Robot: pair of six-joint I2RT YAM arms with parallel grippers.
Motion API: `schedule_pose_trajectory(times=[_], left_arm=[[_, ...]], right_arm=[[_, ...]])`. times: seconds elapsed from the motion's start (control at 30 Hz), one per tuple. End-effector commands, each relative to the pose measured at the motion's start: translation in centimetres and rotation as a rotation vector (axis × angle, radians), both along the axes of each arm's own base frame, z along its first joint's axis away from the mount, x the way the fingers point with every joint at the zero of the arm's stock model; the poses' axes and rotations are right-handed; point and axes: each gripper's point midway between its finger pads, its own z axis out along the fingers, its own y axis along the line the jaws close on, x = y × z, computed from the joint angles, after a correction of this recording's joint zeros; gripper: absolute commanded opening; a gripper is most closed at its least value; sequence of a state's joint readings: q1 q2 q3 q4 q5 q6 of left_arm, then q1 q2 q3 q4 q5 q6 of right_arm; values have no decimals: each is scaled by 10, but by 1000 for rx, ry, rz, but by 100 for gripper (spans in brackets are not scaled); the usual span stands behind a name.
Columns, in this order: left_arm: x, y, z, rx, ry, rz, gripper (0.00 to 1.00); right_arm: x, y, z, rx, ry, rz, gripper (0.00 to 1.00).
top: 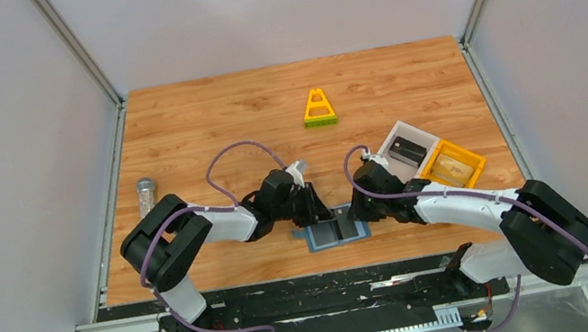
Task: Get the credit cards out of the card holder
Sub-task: Remove the credit card from the card holder.
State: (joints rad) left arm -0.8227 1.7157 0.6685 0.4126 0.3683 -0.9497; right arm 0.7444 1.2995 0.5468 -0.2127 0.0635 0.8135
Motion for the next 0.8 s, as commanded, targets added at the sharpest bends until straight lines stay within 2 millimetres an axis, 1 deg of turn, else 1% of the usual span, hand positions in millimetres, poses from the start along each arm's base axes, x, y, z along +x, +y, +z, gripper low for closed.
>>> schedule_pose_trajectory(times=[0.0,0.1,0.13,0.2,0.37,0.57,0.7,0.77], left_arm=[[-4,-13,15,-87,4,-28,18],[-5,-14,17,-95,12,-29,9],[-5,-14,17,-97,11,-28,5],[-6,-13,18,-99,16,-25,0],[-5,-8,19,-100,27,1,0],[-2,11,11,-71,47,57,0],[1,25,9,-55,42,83,0],[1,28,10,-49,33,88,0]], right_arm=[[-9,-9,-9,-26,33,-5,18],[-8,-10,-9,-27,34,-8,18],[-8,-10,-9,-27,35,-10,18],[-8,-11,-9,-26,32,-13,18],[-7,-16,-10,-31,34,-24,18],[-5,-19,-10,-34,31,-31,18],[-2,-19,-8,-37,28,-30,18],[-1,-19,-6,-36,24,-27,18]])
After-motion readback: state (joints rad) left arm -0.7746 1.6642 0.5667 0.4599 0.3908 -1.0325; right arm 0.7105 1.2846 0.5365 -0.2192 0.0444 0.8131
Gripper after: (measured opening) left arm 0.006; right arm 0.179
